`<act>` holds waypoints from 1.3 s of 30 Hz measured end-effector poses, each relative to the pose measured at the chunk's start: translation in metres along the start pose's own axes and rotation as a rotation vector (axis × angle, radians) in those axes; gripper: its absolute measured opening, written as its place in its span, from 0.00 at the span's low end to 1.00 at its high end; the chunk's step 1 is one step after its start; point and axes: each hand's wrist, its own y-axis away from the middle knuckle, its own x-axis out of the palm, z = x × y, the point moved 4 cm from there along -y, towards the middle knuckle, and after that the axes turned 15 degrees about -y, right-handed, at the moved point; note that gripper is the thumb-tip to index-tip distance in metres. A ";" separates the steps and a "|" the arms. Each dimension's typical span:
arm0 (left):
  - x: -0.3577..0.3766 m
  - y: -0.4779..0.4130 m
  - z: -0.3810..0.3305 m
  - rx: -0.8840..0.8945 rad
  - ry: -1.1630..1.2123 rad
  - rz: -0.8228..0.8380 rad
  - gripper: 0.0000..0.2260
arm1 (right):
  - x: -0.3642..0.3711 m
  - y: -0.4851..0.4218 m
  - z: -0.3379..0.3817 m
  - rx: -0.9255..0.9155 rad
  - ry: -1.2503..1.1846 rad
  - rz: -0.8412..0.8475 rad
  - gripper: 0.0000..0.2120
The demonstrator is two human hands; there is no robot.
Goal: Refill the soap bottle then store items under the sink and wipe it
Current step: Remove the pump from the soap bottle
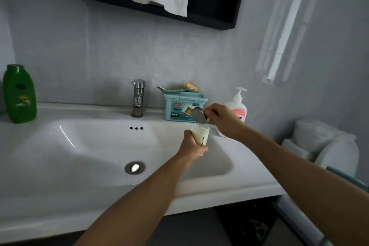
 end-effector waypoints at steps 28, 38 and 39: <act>-0.001 0.003 0.001 0.001 -0.033 0.023 0.24 | 0.003 0.026 -0.001 -0.080 0.156 0.152 0.08; -0.003 0.003 0.002 -0.011 -0.027 -0.005 0.21 | -0.010 0.027 0.002 -0.018 0.114 0.170 0.08; -0.003 0.002 0.003 -0.014 -0.021 -0.010 0.21 | -0.012 0.026 0.001 -0.004 0.088 0.167 0.08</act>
